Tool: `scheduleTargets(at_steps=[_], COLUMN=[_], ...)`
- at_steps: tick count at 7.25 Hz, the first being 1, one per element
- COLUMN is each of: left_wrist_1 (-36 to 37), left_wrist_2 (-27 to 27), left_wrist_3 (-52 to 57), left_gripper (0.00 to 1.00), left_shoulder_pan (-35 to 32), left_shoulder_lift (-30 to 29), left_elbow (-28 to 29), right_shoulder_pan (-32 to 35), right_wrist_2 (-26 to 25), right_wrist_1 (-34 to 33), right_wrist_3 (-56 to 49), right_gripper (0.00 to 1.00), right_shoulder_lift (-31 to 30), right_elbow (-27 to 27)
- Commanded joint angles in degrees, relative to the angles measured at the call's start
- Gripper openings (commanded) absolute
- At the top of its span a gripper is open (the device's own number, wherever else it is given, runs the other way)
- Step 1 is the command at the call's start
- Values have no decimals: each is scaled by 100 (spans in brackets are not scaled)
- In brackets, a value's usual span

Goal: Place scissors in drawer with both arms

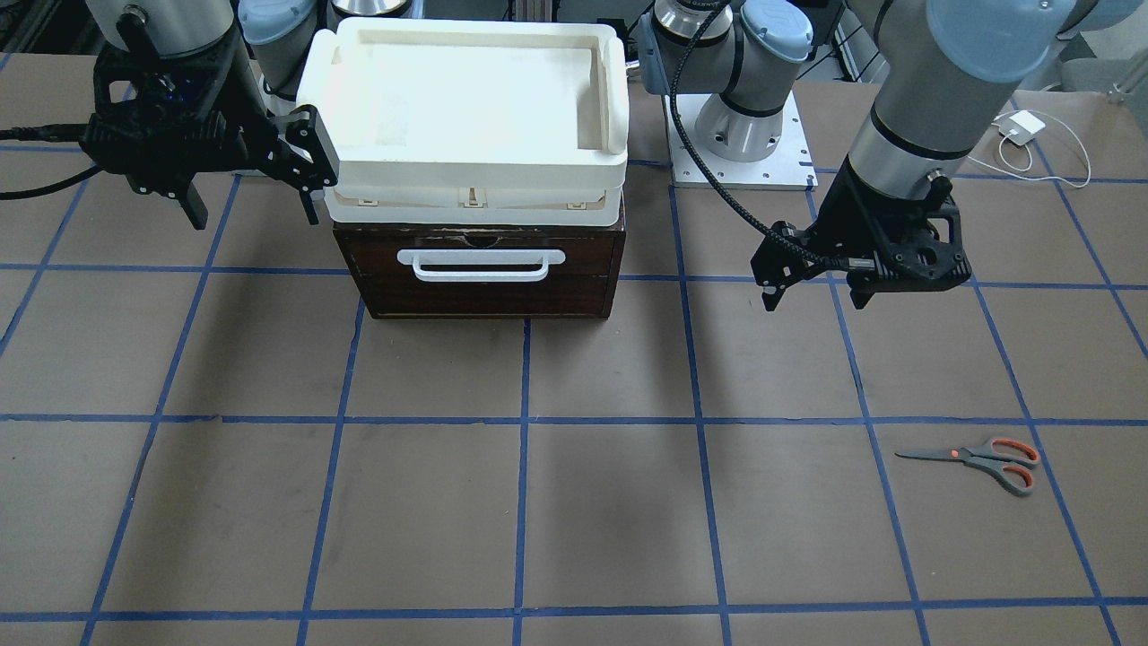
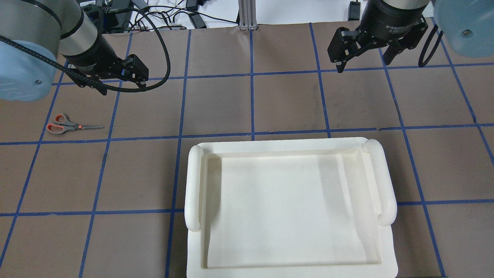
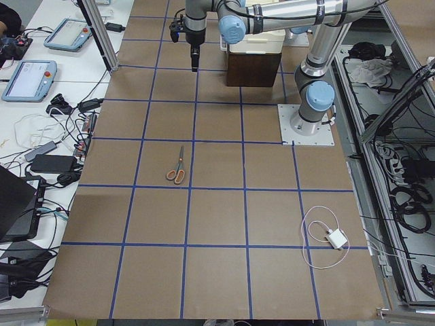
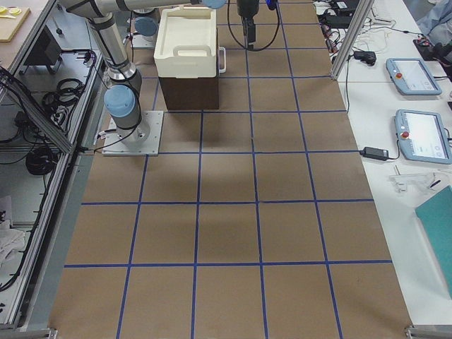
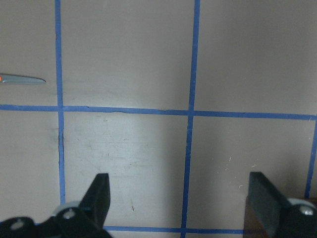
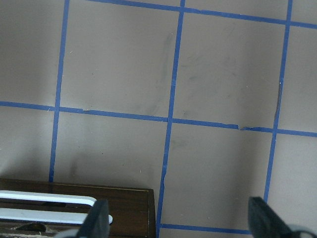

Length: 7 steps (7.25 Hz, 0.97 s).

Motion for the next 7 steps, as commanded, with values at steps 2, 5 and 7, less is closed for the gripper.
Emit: scheduleTargets(at_steps=[2,5,7], left_wrist_1=[-9,-9,-17], left_wrist_2=[0,43,97], left_wrist_3=[0,9,297], left_gripper=[100,100,100], left_shoulder_pan=[0,9,192], left_shoulder_lift=[1,-79,-174], left_elbow=[0,0,-9], right_shoulder_pan=[31,284,427], right_wrist_2=[-68,-25,2], right_wrist_1=[-85,-224,-516], right_wrist_3=[-364,-1136,-2909], right_gripper=[100,100,100], right_shoulder_lift=[17,367,737], right_elbow=[196,198,215])
